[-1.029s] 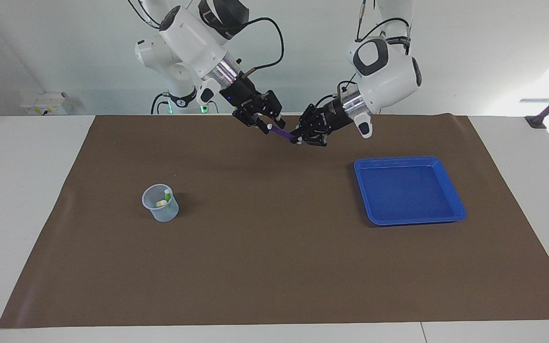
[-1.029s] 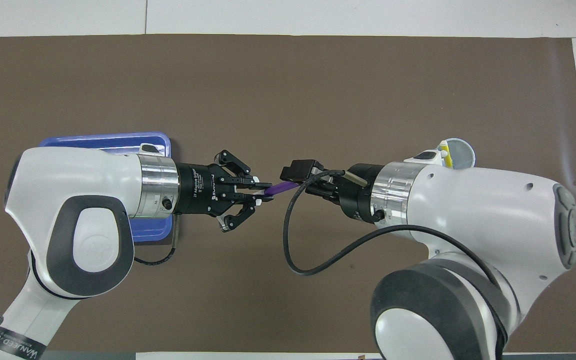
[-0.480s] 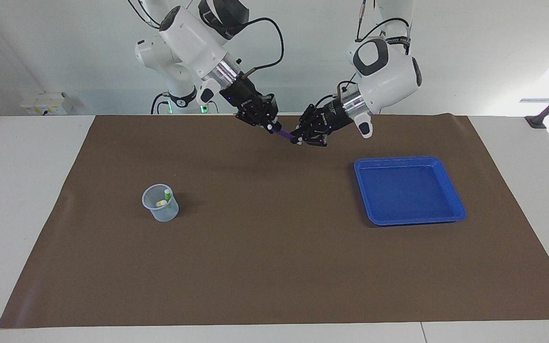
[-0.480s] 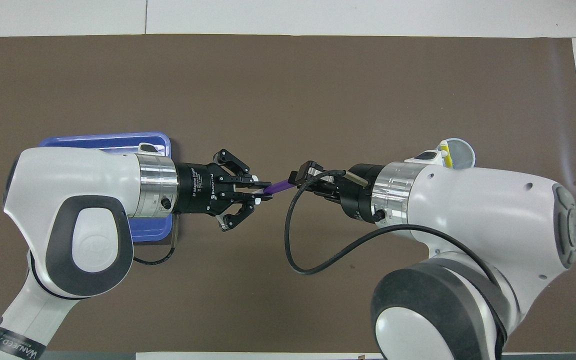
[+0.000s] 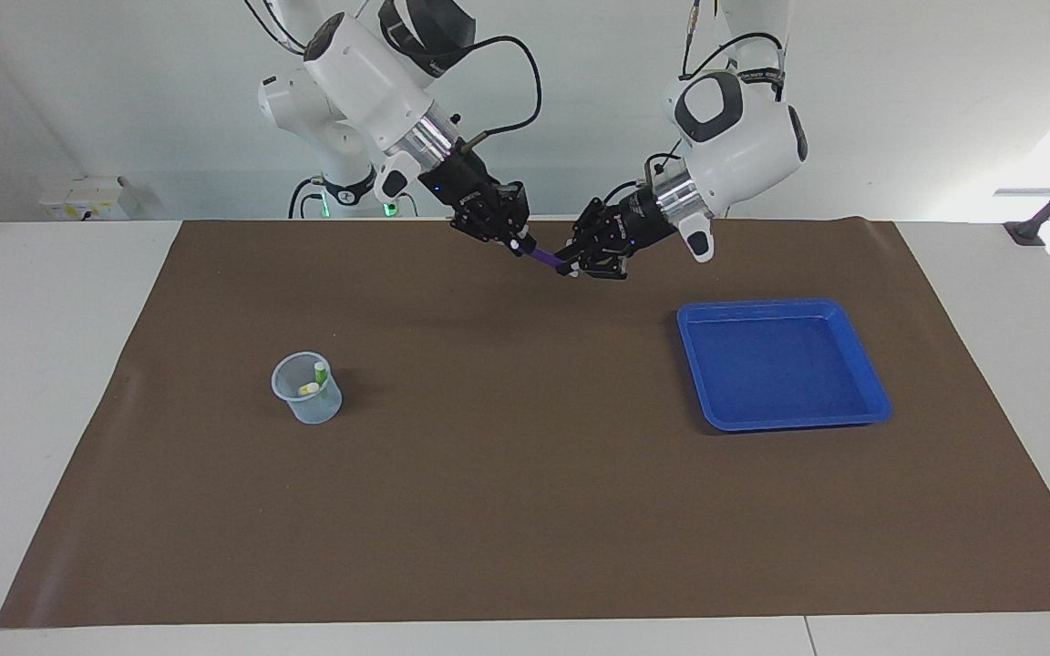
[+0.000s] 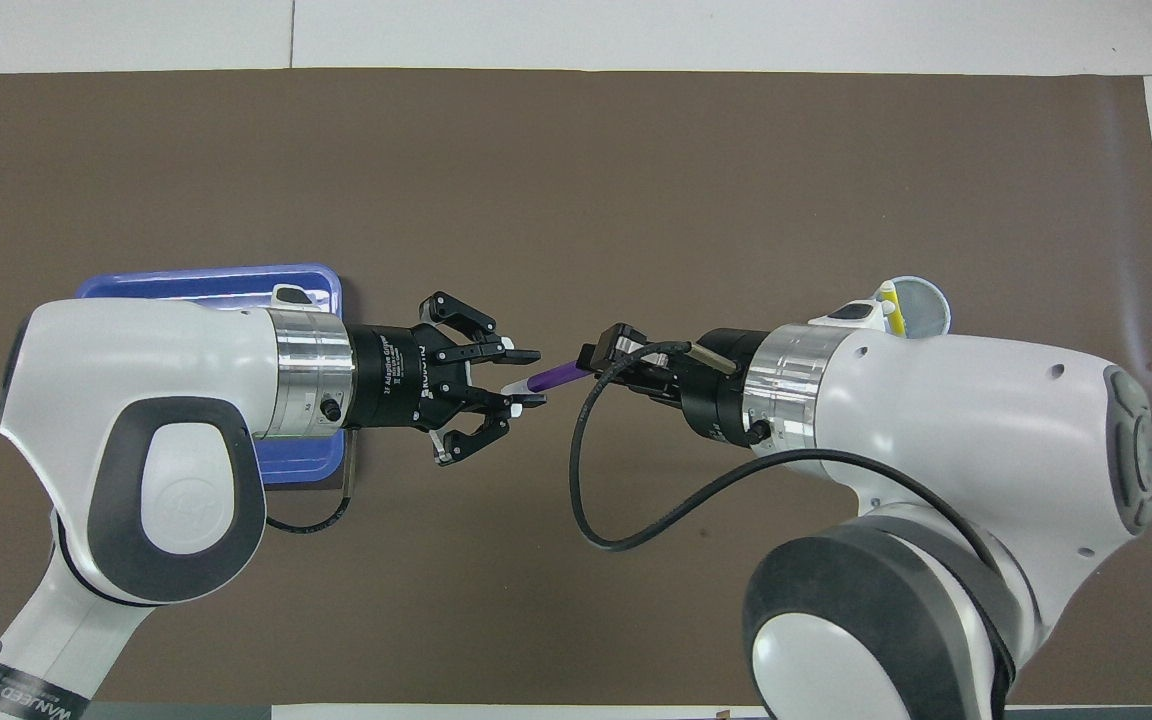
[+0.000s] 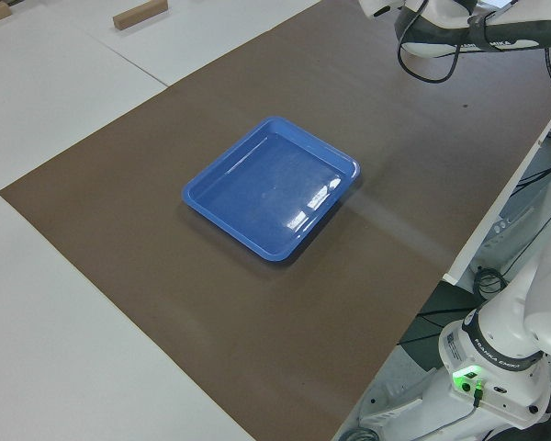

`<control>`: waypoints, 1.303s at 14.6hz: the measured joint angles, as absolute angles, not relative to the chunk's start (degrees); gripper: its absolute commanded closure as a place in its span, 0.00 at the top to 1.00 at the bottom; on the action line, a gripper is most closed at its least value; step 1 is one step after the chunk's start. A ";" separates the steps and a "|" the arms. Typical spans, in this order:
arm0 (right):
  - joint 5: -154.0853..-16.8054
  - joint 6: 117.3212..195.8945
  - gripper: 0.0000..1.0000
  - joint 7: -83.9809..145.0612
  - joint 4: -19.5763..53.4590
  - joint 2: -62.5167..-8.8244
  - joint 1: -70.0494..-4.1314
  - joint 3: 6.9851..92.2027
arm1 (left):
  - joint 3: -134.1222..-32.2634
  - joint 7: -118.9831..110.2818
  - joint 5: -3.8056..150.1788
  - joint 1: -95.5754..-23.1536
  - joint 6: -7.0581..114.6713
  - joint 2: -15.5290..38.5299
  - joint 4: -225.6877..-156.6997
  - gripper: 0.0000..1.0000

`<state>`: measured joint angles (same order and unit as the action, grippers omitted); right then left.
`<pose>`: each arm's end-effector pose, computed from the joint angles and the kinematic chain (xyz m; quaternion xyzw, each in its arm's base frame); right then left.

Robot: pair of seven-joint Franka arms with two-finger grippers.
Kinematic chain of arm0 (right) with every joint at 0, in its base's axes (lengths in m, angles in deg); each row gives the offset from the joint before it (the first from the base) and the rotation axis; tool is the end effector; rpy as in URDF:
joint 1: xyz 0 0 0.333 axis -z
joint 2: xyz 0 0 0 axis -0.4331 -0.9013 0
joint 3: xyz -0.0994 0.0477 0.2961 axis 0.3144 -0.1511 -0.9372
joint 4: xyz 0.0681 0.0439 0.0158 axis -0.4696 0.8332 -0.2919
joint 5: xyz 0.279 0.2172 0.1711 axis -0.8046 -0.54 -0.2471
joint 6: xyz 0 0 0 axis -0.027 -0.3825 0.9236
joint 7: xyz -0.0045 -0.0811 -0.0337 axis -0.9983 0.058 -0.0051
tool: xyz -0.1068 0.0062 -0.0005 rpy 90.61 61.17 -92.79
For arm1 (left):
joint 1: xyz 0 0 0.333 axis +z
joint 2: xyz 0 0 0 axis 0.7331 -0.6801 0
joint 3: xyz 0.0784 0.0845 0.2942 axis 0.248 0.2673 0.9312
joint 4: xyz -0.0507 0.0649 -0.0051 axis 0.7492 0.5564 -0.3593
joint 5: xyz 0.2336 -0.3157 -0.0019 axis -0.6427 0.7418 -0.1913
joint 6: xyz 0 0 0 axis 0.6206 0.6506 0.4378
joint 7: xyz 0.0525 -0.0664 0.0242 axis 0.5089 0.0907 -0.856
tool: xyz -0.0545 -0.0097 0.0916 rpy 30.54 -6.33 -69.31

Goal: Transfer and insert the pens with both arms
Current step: 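Close the right gripper on the purple pen and open the left gripper, then insert the purple pen into the cup with the right gripper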

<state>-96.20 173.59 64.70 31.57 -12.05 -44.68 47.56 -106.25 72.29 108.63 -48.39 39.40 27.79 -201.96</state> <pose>0.4787 0.2732 0.5468 -0.9212 0.1683 -0.0463 0.3477 0.4675 -0.2883 0.4994 0.6041 0.6725 -0.3227 0.2804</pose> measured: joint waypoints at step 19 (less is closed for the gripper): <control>-50.63 159.57 0.00 13.61 20.79 -20.98 -21.74 48.62 | -104.49 33.64 68.00 -37.70 20.15 24.71 -191.18 1.00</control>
